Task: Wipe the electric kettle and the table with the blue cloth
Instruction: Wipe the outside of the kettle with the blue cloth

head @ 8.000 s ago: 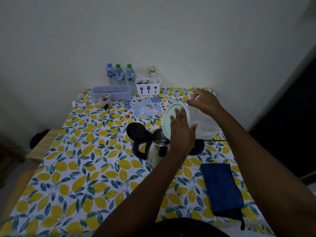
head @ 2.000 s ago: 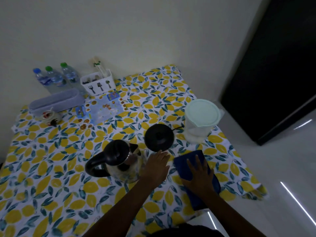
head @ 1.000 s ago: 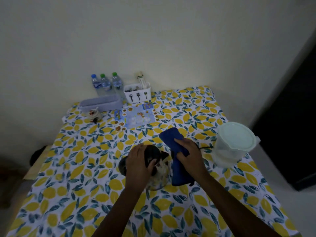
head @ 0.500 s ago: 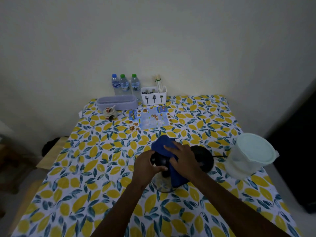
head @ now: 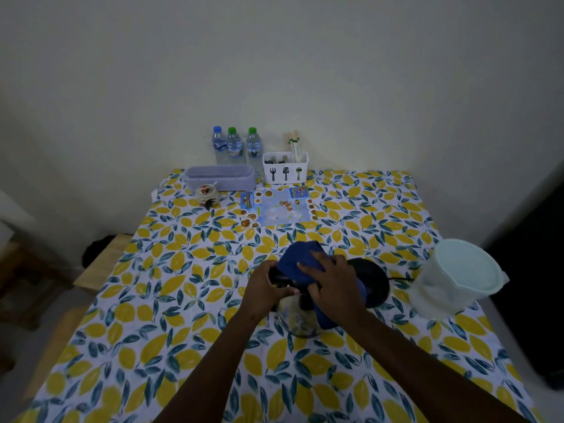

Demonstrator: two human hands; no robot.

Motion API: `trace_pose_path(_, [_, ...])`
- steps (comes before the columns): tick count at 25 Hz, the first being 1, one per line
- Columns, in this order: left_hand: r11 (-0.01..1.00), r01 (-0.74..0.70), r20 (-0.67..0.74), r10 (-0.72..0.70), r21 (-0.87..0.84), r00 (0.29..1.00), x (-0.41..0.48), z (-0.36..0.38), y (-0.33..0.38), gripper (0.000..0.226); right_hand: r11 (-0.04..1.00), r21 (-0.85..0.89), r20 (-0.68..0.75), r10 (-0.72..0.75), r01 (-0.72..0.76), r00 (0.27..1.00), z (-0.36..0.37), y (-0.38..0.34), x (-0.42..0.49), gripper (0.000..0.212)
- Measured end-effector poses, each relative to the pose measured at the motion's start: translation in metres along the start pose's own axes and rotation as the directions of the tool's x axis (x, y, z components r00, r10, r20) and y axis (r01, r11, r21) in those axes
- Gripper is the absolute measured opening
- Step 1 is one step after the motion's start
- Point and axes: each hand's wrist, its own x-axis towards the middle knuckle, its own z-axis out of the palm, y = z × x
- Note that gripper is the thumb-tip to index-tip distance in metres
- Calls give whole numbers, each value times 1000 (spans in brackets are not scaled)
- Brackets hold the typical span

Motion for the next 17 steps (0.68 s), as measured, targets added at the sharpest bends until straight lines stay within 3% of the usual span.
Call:
trace_pose_path(3, [999,17,-16,-17,28,1000,2,-3,-1,40,984,-85,-37,-161,157,986,3,-8,-10,41])
trace_pose_path(6, [999,40,-6,-40,-15,999,1,-9,-1,35,998,-51,82,-36,40,996,0,-17,18,39])
trace_pose_path(11, [991,131,22,-132,22,991,3,-16,4,36,936,247,218,197,-250,956,-4,1,48,35])
trace_pose_path(13, [991,101,59,-106,84,993,5,-15,7,37,895,339,206,230,-290,951,-2,9,44,35])
trace_pose_path(17, [976,-49,227,0,211,974,13,-5,27,68,827,448,86,338,-340,937,0,37,10,34])
